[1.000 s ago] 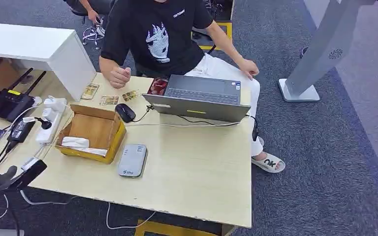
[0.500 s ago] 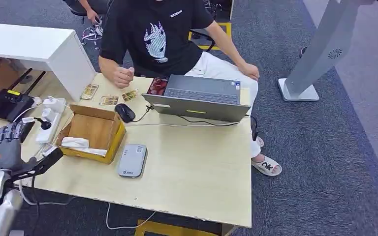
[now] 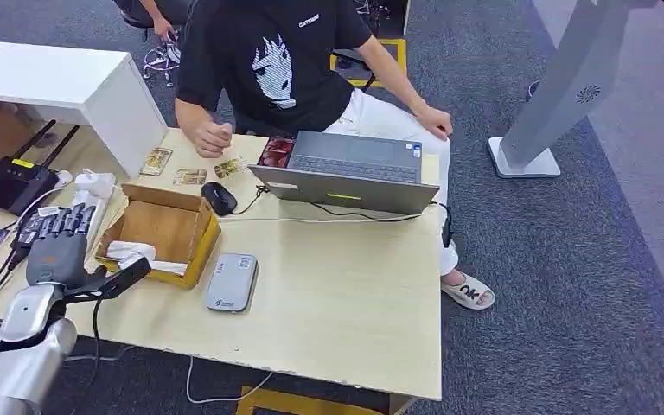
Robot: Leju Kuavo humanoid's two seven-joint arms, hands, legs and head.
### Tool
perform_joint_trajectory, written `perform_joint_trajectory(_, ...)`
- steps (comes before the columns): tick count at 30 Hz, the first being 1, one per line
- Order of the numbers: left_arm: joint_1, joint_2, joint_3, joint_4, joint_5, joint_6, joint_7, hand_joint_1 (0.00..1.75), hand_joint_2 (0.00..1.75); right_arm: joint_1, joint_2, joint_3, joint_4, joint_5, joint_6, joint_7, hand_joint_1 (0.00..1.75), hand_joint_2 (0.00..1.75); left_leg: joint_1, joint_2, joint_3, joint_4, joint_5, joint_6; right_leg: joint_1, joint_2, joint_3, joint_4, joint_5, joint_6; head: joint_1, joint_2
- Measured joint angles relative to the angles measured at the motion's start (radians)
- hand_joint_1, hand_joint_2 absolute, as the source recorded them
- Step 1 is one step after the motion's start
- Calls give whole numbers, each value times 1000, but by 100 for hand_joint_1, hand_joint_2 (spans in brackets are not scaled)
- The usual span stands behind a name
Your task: Pass the card to the sensor for recognition and then transmit it.
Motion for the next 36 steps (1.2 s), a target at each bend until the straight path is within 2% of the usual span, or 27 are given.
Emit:
perform_joint_trajectory(2,-1,-2,-11,0,1,-1,1,0,175,-1,0,-2,0,0,0,0,0,175,0,0,0,0,0,0,0,0,0,0,0,0,0,0)
perform_joint_trajectory(3,-1,-3,-13,0,1,-3,2,12,175,-1,0,-4,0,0,0,0,0,175,0,0,0,0,0,0,0,0,0,0,0,0,0,0)
perform_joint_trajectory(4,-1,-3,-18,0,0,-3,2,159,175,-2,0,-6,0,0,0,0,0,175,0,0,0,0,0,0,0,0,0,0,0,0,0,0)
perform_joint_trajectory(5,-1,-4,-21,-1,0,-5,3,175,175,-2,0,-8,0,0,-1,0,0,175,0,0,0,0,0,0,0,0,0,0,0,0,0,0)
perform_joint_trajectory(17,-1,8,-44,-14,22,-98,29,175,175,-3,-1,-30,1,19,6,-8,0,175,0,0,0,0,0,0,0,0,0,0,0,0,0,0)
perform_joint_trajectory(36,-1,17,-56,-25,34,-124,32,175,175,-4,-2,-41,1,24,6,-11,0,175,0,0,0,0,0,0,0,1,0,0,0,0,0,0)
